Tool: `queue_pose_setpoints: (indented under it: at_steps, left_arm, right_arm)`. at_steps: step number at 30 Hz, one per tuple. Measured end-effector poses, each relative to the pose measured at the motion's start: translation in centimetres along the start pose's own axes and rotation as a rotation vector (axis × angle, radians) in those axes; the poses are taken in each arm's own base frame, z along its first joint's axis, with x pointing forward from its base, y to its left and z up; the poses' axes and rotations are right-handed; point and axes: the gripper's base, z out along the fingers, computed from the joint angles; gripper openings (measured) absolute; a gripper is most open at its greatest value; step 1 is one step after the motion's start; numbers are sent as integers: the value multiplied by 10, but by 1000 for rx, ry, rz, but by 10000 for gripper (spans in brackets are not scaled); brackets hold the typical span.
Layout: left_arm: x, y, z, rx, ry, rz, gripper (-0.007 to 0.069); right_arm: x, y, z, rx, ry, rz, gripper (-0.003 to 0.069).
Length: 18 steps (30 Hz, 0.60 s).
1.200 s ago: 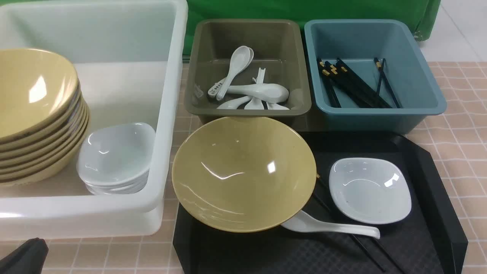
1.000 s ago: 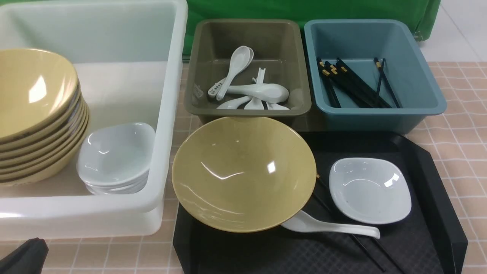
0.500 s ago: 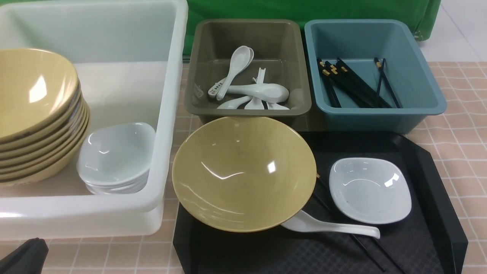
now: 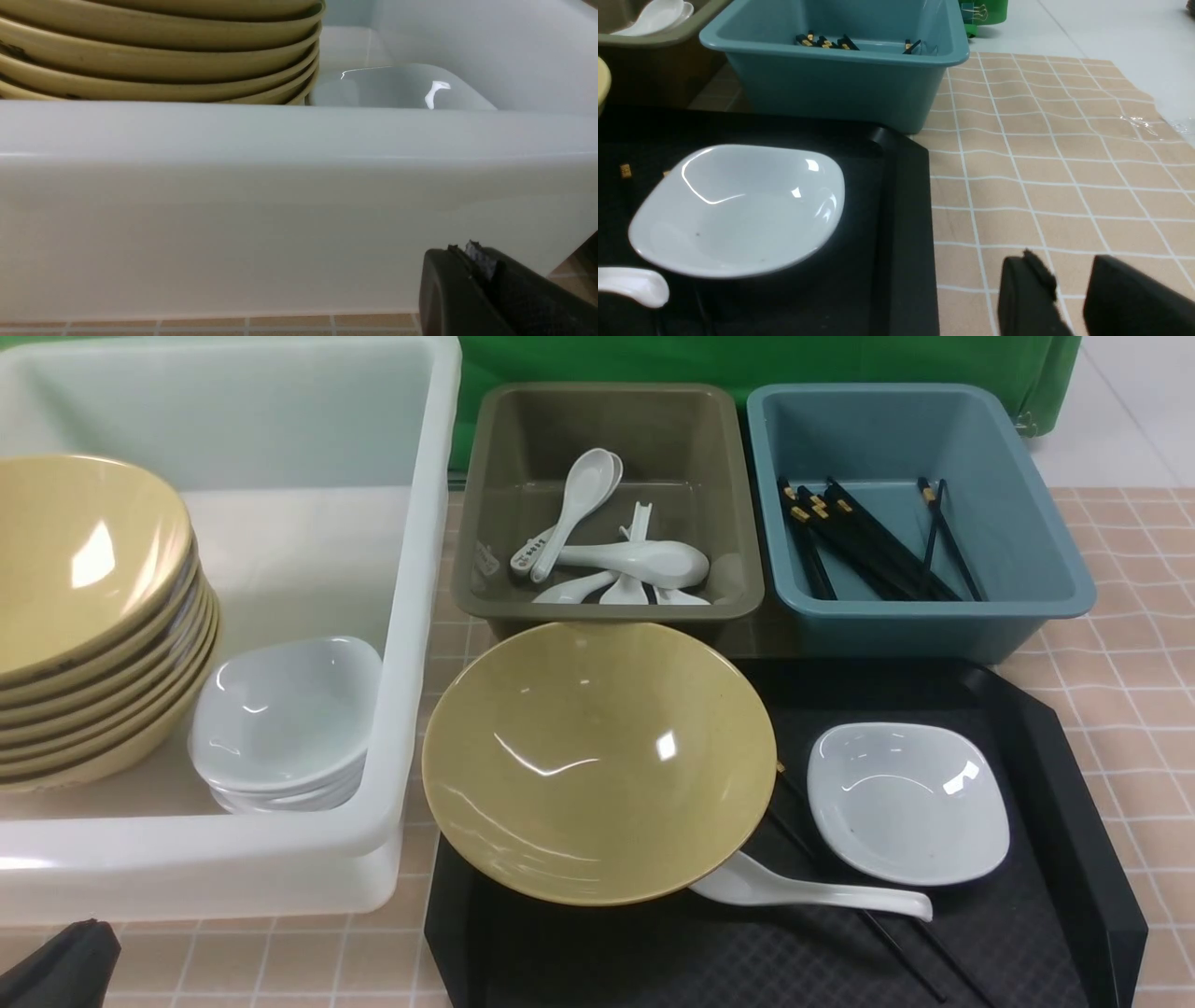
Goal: On brown table put chopsticks spoon bowls plates into blue grey white boxes.
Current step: 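Grasp the large bowl on the tray by its rim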
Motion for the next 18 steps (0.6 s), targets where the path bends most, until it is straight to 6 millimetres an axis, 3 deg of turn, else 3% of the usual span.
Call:
queue_pose_setpoints:
  at_steps: [18]
  left_arm:
    - [0,-1,0,7,1,-21,-10]
  right_arm:
    - [0,0,0,0,0,0,237]
